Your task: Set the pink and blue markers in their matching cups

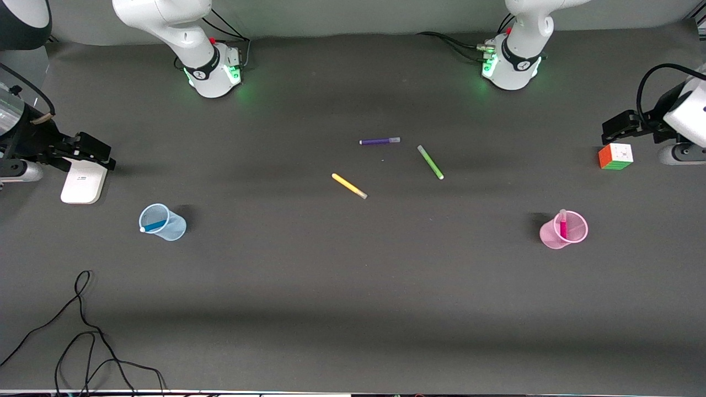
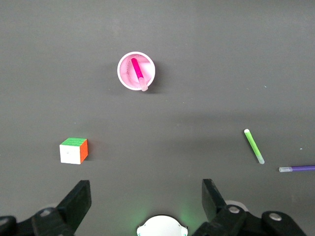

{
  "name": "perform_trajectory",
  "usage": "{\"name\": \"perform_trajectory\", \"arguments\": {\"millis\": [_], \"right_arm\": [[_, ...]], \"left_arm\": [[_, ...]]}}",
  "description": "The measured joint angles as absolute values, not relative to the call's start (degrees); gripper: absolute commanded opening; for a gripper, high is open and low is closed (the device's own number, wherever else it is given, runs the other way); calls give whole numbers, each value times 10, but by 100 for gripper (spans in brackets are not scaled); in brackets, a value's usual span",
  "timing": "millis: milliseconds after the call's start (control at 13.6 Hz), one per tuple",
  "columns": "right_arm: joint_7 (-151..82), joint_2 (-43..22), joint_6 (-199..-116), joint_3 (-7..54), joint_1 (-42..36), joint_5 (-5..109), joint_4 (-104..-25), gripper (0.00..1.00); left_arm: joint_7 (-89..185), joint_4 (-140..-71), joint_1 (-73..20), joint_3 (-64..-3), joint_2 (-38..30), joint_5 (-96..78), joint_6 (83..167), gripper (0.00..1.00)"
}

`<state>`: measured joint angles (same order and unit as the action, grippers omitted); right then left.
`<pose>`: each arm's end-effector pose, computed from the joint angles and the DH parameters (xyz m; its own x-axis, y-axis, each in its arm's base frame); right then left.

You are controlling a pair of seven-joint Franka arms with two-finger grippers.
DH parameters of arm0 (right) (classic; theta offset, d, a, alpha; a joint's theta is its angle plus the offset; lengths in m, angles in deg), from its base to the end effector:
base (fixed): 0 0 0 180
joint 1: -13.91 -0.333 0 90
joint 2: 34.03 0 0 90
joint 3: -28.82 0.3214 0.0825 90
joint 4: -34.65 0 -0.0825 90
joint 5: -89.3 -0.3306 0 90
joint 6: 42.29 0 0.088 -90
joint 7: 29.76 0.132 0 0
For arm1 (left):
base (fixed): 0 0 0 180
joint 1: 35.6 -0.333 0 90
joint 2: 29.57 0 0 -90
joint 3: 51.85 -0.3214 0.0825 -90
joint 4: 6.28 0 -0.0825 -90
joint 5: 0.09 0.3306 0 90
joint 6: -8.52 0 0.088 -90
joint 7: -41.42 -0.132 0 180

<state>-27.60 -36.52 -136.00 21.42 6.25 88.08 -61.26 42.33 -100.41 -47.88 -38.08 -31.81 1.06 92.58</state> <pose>0.4921 0.0035 0.5886 0.9994 -0.0344 0.0037 -0.0343 -0.9990 -0.0270 0.4724 -0.0117 0.5857 0.9906 -0.0064 -0.1368 -0.0108 -0.9994 -0.0315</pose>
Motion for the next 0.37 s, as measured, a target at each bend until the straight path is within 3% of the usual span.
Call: {"name": "perform_trajectory", "arguments": {"millis": [367], "right_arm": [[-276, -366, -1355, 219, 62, 881, -611, 100]], "left_arm": [[423, -1010, -475, -380, -318, 11, 922, 100]]}}
